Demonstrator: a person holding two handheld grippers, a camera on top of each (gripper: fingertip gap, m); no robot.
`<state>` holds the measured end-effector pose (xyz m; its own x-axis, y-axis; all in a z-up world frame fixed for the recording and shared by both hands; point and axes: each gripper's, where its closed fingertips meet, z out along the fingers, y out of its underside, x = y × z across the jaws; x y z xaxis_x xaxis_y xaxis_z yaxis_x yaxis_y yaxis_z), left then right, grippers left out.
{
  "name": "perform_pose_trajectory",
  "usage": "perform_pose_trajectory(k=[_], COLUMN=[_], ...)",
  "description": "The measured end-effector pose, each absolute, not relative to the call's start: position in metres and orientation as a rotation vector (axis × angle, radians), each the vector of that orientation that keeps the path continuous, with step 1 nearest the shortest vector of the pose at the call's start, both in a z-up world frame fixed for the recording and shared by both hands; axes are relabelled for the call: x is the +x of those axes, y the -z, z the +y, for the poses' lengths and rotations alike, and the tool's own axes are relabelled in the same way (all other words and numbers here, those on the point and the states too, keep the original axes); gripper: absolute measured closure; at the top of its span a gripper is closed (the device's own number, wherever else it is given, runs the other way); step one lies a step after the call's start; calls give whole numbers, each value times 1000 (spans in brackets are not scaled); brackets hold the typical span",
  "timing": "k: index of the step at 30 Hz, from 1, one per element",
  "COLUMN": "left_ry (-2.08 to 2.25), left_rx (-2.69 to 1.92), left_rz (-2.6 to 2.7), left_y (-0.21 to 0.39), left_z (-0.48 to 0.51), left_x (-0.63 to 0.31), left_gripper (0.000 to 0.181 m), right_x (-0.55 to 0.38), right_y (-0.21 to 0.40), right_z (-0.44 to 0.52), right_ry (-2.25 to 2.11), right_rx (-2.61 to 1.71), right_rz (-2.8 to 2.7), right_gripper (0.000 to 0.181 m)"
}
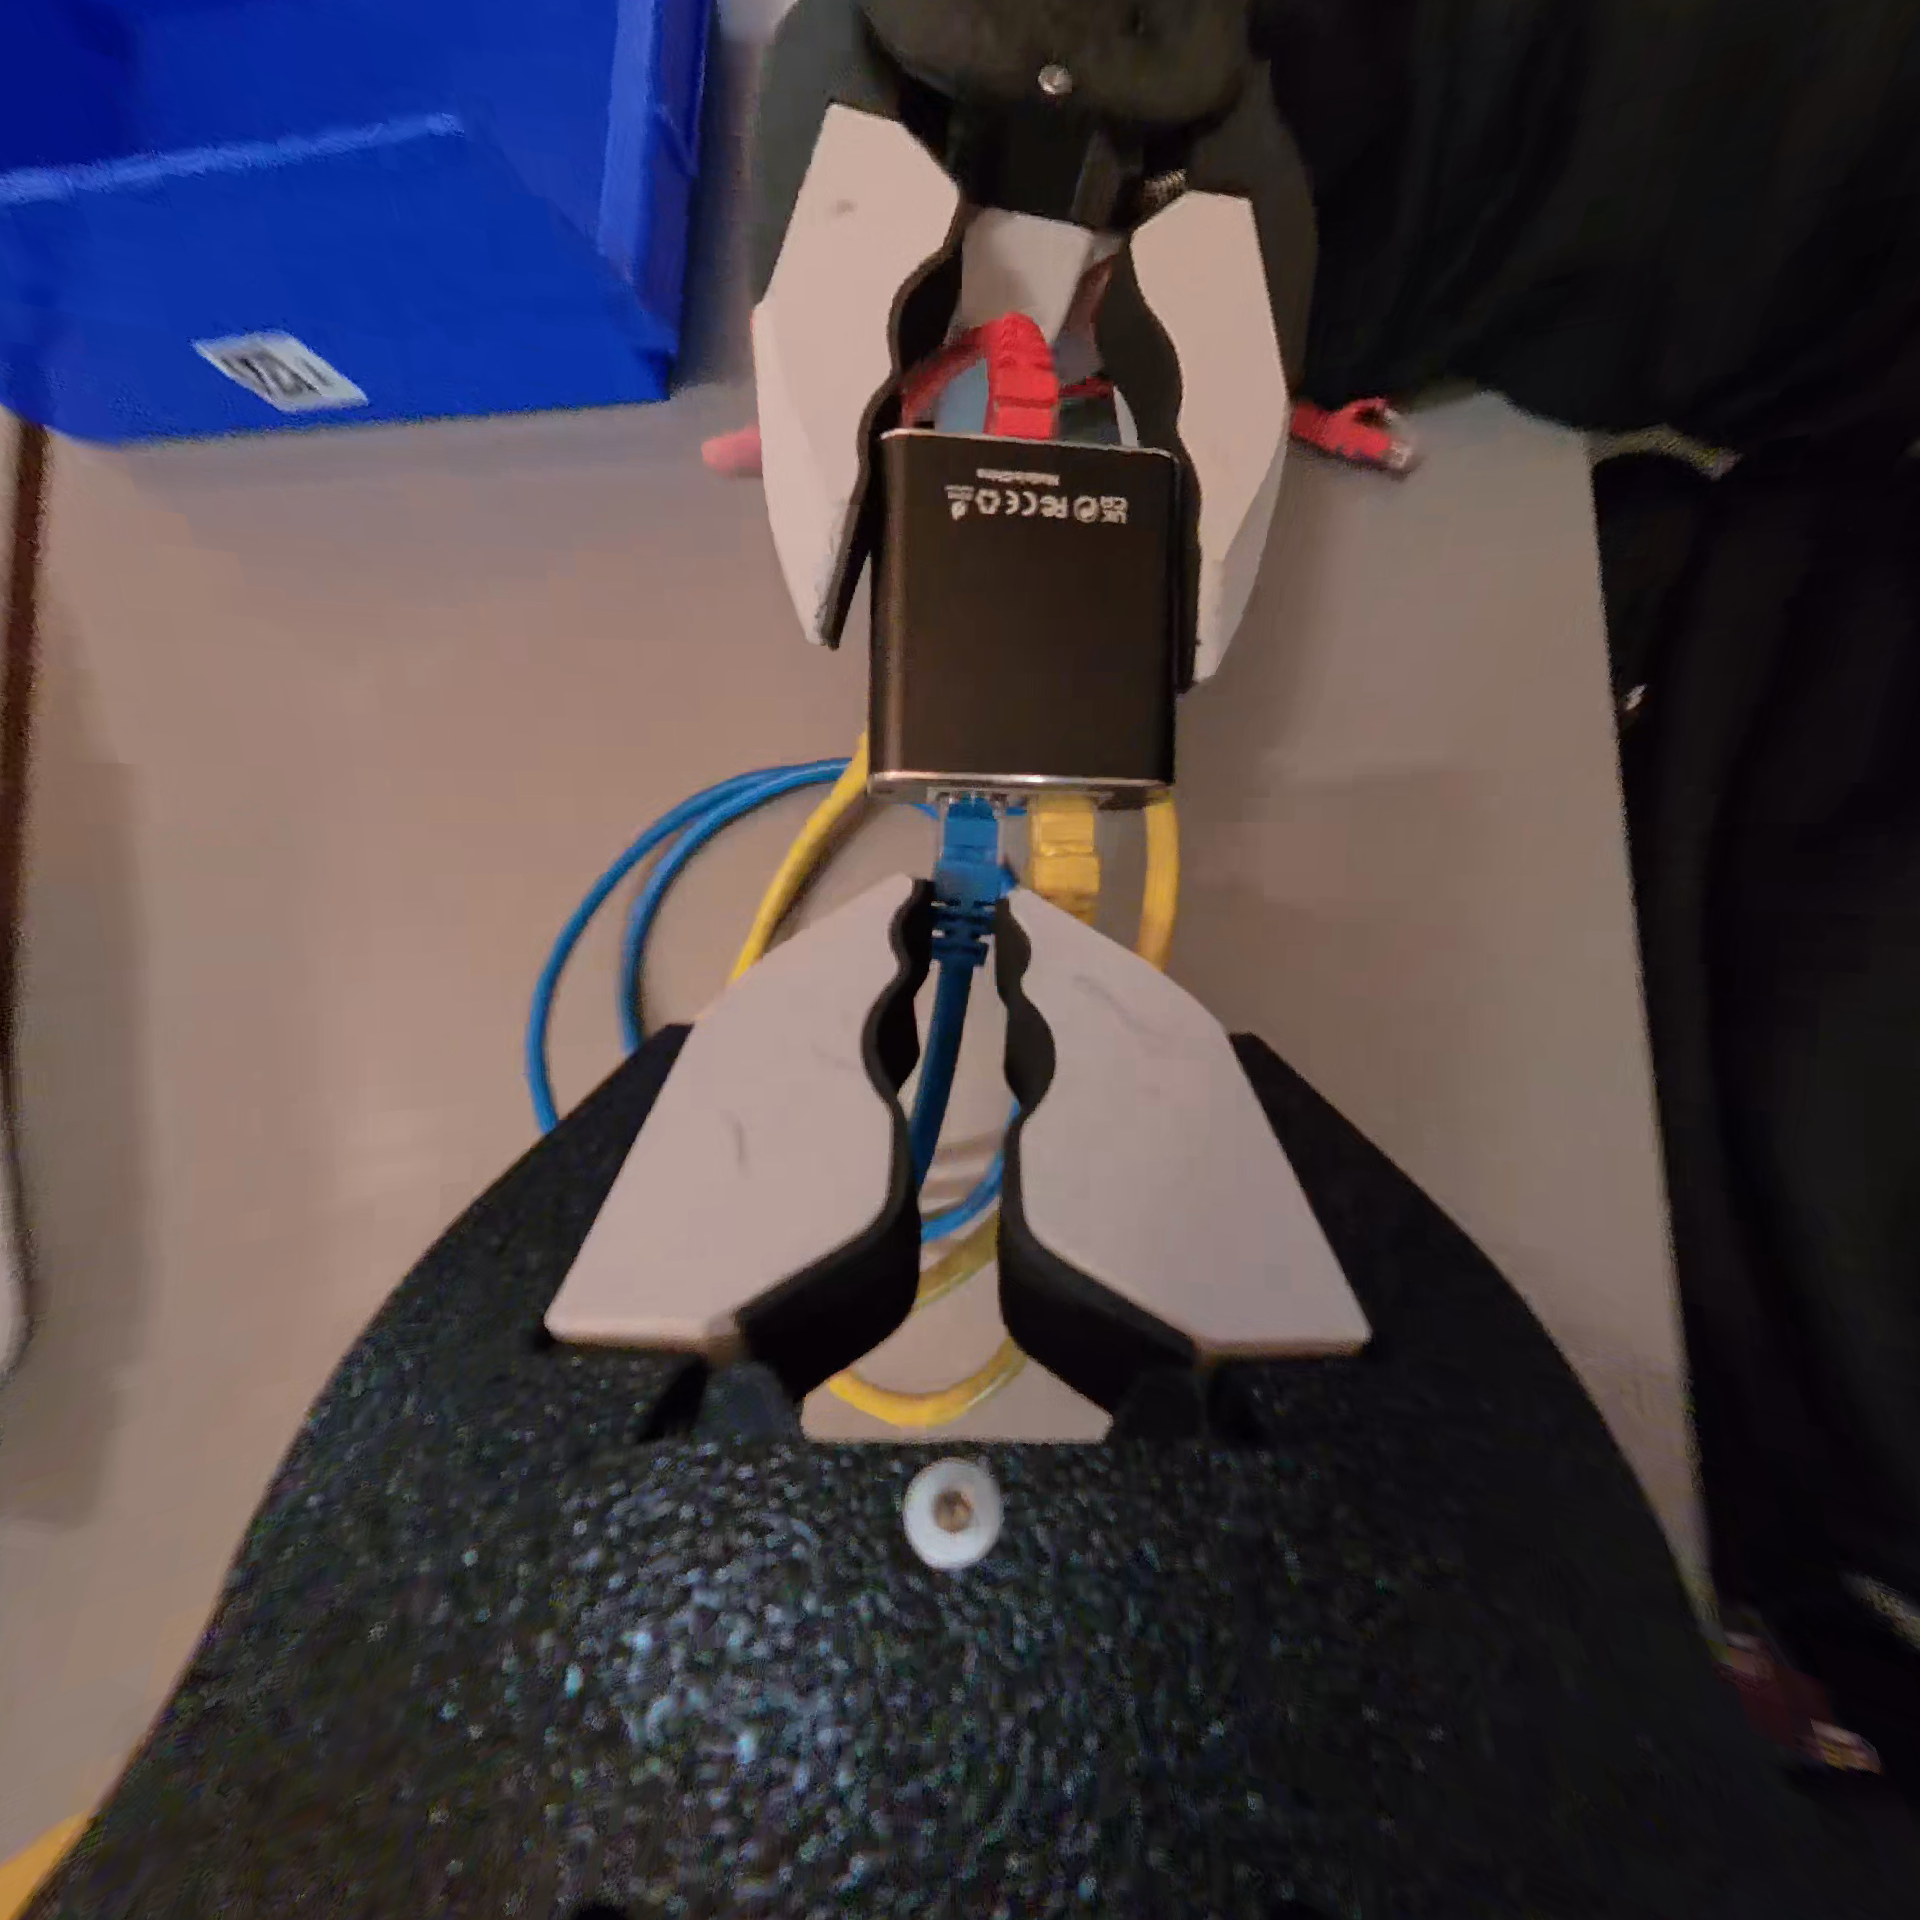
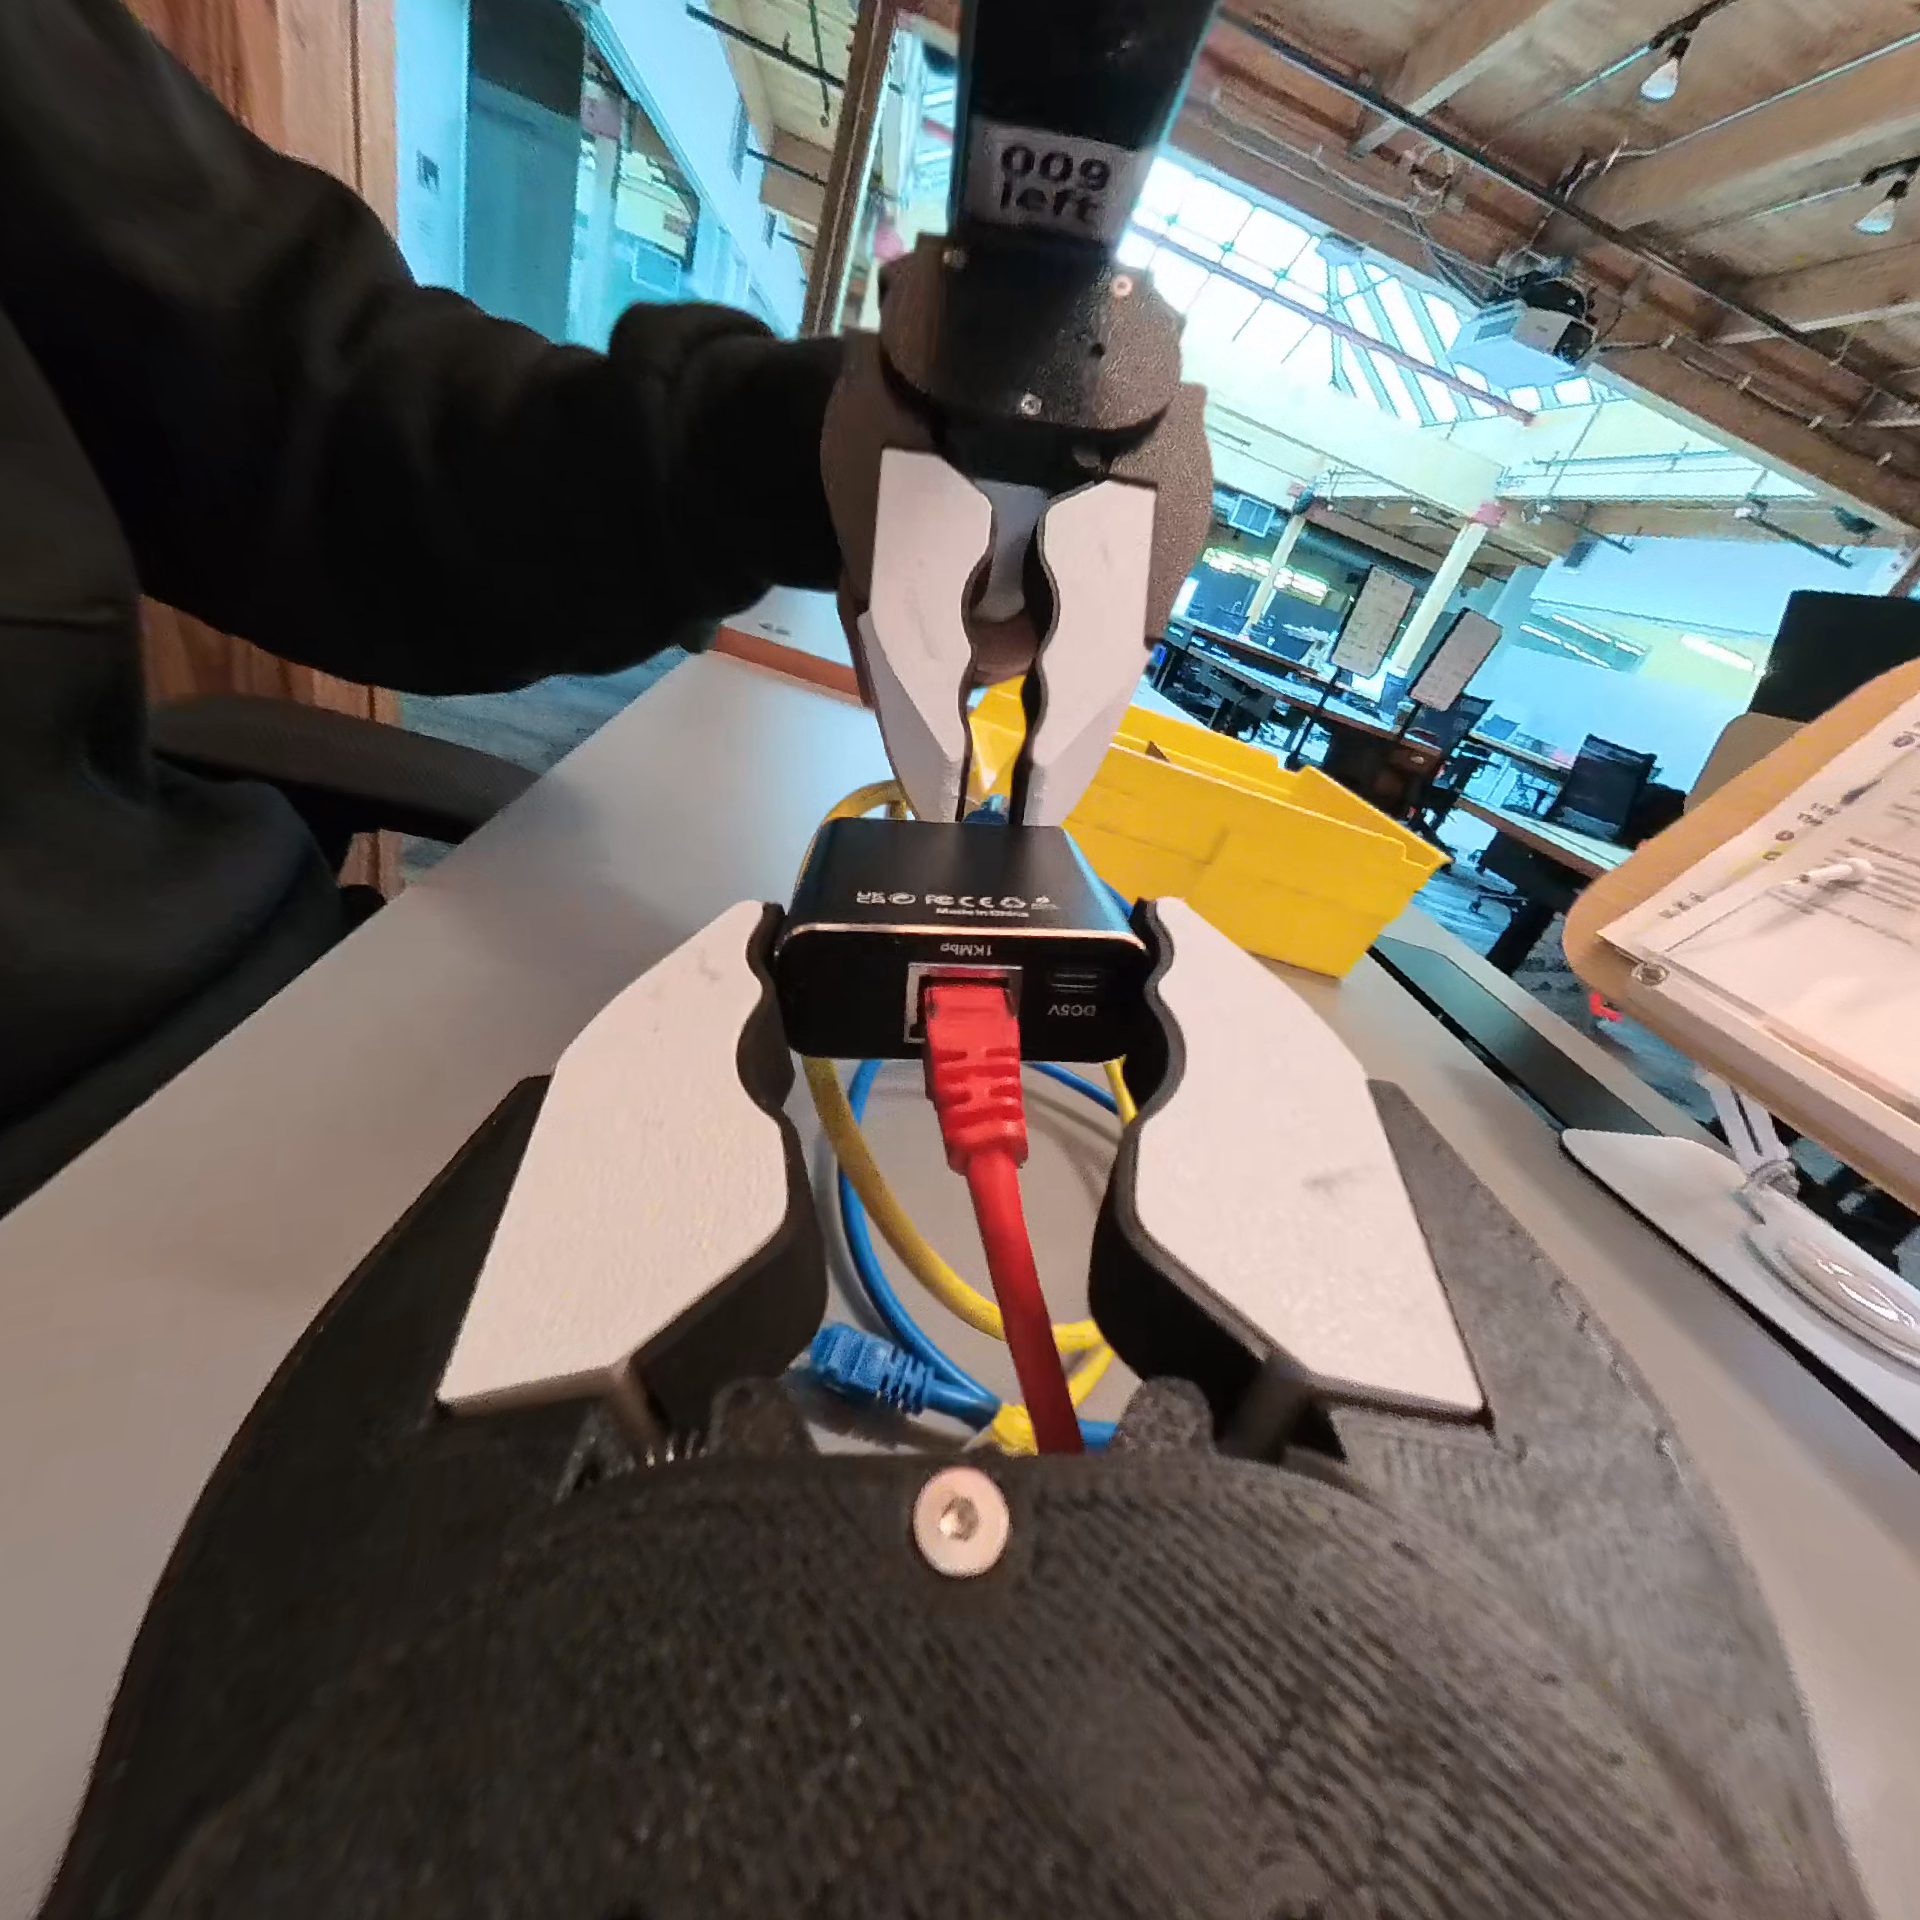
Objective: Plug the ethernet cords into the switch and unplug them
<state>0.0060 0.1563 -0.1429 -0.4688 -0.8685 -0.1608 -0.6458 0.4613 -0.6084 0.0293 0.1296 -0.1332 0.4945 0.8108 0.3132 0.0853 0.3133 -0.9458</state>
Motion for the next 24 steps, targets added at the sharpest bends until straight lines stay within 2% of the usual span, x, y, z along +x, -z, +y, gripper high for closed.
perform_pose_trajectory(k=[4, 14, 24], left_ry=[778, 972, 899], left_rx=[-1102, -1180, -1150], left_rz=[2162, 2001, 2081], left_y=[127, 122, 123], left_z=[149, 145, 146], left_x=[5, 1, -2], left_gripper=[171, 172, 171], right_x=[31, 29, 28], right_y=[123, 119, 120], right_z=[124, 121, 122], right_ry=[-632, -677, -666], right_rx=[-1117, -1098, -1101], right_rz=[-931, -913, -922], right_gripper=[119, 119, 119])
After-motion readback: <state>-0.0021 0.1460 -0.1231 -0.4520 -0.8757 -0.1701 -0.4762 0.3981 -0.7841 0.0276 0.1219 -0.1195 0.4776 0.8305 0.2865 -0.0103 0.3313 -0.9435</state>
